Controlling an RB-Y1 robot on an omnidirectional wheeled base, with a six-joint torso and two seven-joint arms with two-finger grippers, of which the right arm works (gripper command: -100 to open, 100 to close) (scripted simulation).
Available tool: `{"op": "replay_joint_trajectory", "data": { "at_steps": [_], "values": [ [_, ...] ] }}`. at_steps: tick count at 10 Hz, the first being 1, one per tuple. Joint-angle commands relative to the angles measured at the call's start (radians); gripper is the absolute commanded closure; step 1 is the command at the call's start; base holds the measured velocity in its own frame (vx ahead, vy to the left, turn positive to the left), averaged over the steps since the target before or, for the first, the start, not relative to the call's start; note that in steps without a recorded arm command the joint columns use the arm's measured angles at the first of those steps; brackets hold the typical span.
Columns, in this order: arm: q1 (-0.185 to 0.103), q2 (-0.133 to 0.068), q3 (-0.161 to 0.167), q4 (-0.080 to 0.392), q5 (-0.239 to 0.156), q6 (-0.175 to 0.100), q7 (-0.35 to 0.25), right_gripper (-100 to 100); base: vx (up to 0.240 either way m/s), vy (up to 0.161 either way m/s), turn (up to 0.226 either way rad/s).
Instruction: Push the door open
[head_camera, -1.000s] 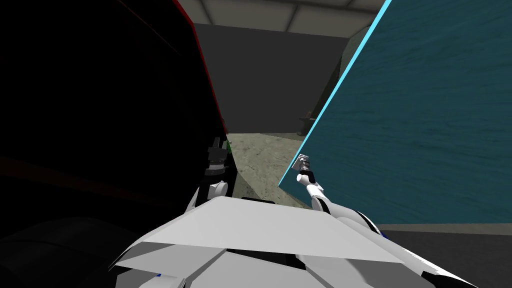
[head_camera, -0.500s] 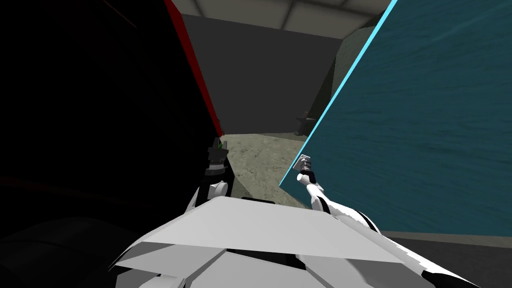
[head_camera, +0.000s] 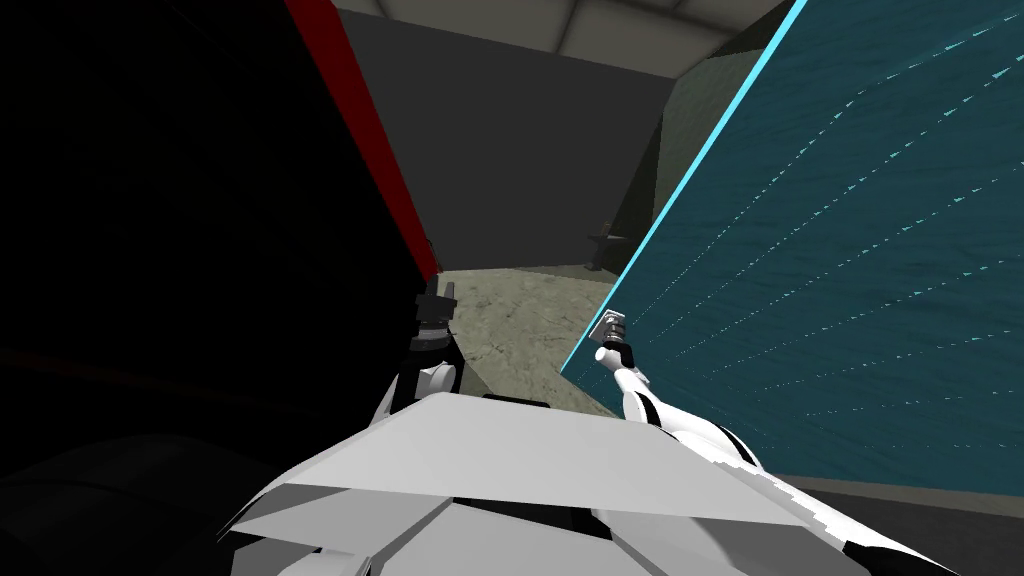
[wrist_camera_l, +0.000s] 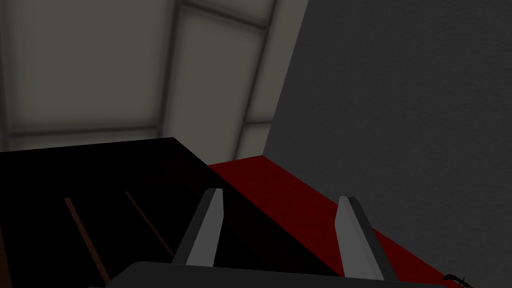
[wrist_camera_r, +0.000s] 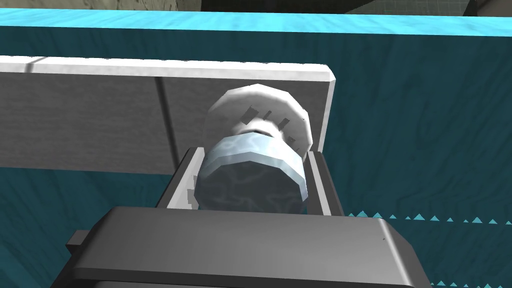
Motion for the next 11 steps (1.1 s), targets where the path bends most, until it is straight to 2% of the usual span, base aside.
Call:
{"op": "replay_joint_trajectory", "data": {
  "at_steps": [1, 3, 6, 7, 8, 9, 11],
  "values": [
    [-0.007, -0.015, -0.006, 0.023, -0.004, -0.012, -0.002, 100, 0.158, 0.022, -0.035],
    [-0.006, -0.019, -0.015, 0.025, -0.009, -0.014, 0.003, 100, 0.145, 0.004, -0.026],
    [0.002, -0.034, -0.05, 0.034, -0.027, -0.02, 0.021, 100, 0.187, 0.015, -0.043],
    [0.002, -0.034, -0.05, 0.02, -0.027, -0.02, 0.021, 100, 0.141, 0.004, -0.038],
    [0.002, -0.034, -0.05, 0.034, -0.027, -0.02, 0.021, 100, 0.047, -0.017, 0.006],
    [0.006, -0.043, -0.071, 0.039, -0.038, -0.023, 0.032, 100, 0.13, -0.004, -0.025],
    [0.009, -0.05, -0.085, 0.042, -0.046, -0.026, 0.04, 100, 0.191, 0.028, -0.05]
  ]
}}
